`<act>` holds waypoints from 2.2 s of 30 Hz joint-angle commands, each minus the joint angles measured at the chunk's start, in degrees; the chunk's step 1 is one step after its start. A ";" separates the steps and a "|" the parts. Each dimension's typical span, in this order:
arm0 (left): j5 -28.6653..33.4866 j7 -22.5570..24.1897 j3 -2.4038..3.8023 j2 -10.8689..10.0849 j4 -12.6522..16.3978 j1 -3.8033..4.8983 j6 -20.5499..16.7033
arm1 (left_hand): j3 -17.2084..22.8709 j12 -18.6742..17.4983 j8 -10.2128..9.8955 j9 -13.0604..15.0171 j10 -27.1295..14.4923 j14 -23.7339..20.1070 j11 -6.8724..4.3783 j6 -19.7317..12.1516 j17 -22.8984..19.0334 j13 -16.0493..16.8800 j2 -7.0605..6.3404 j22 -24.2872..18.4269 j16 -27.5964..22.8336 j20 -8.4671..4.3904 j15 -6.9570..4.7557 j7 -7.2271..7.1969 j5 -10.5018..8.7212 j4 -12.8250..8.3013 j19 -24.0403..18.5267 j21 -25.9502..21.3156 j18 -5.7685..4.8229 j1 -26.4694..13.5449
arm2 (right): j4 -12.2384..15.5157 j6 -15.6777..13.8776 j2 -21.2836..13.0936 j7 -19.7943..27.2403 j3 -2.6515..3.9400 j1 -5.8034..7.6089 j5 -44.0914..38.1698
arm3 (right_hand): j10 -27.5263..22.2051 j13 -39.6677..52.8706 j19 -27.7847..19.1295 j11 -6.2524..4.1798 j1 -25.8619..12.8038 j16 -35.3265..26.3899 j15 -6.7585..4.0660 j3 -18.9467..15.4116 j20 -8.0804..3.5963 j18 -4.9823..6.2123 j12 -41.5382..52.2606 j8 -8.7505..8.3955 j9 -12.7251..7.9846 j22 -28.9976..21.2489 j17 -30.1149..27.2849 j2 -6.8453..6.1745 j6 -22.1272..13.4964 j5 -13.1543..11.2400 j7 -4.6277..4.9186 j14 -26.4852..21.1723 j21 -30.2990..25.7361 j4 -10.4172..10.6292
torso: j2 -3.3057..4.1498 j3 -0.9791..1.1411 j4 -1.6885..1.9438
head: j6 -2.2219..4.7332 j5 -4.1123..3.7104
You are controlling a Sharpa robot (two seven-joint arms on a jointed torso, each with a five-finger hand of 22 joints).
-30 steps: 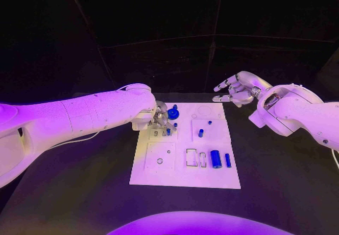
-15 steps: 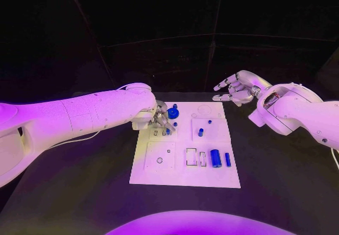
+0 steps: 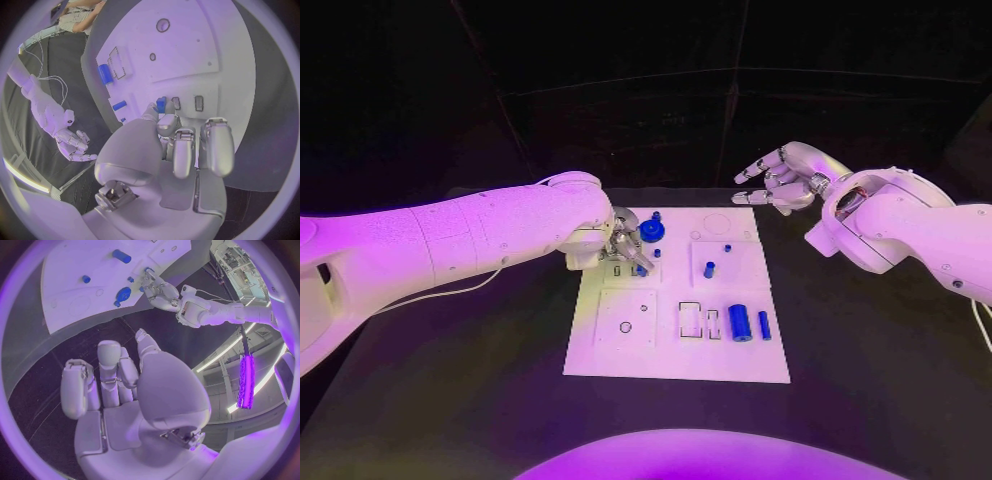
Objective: Assemble the parts on the task board
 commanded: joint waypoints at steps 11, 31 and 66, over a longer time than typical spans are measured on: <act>3.67 0.46 0.04 -5.09 5.71 -0.01 -10.46 | 14.34 -0.47 1.66 4.25 0.61 6.15 -0.42 -0.35 15.09 -0.19 -3.99 -0.01 0.18 -0.52 -0.37 -0.58 0.11 -4.26 0.91 -0.40 -0.17 -2.36 | -0.67 -0.53 -0.04 0.60 0.05 0.12 -0.20 | 0.24 -0.08 -0.32 -0.11 0.54 -0.06 -0.05 -0.39 0.11 0.71 -0.26 0.18 0.00 -0.07 -0.04 0.23 -0.23 0.18 -0.08 -0.07 -0.33 0.06 | -0.08 0.21 0.10 | 0.20 0.59; -6.52 1.00 0.01 -7.16 9.65 -3.50 -20.70 | 22.09 -0.22 1.98 5.84 1.22 6.15 -0.50 -0.11 15.09 0.12 -7.57 0.64 0.18 -0.55 -0.51 -0.67 -0.05 -4.64 1.11 -0.22 -0.27 -5.09 | -0.88 -0.22 -0.52 0.57 0.04 0.12 -0.20 | 0.18 -0.20 -0.37 -0.10 0.44 -0.07 -0.05 -0.50 0.11 0.74 -0.37 0.20 -0.01 -0.18 -0.05 0.23 -0.24 0.16 -0.08 -0.07 -0.39 0.17 | -0.15 0.13 0.50 | -0.19 0.93; -8.75 0.45 0.03 -6.12 8.67 -3.95 -14.81 | 26.15 -0.54 1.86 6.44 1.19 6.15 -0.50 -0.08 15.09 -0.18 -9.16 0.71 0.18 -0.56 -0.51 -0.64 -0.06 -5.58 1.10 -0.33 -0.27 -5.69 | -1.27 0.00 -0.10 0.54 0.04 0.11 -0.20 | 0.25 -0.18 -0.36 -0.10 0.28 -0.08 -0.05 -0.69 0.11 0.74 -0.32 0.23 -0.01 -0.20 -0.07 0.25 -0.27 0.02 -0.08 -0.07 -0.41 0.34 | -0.13 0.17 0.53 | -0.90 0.71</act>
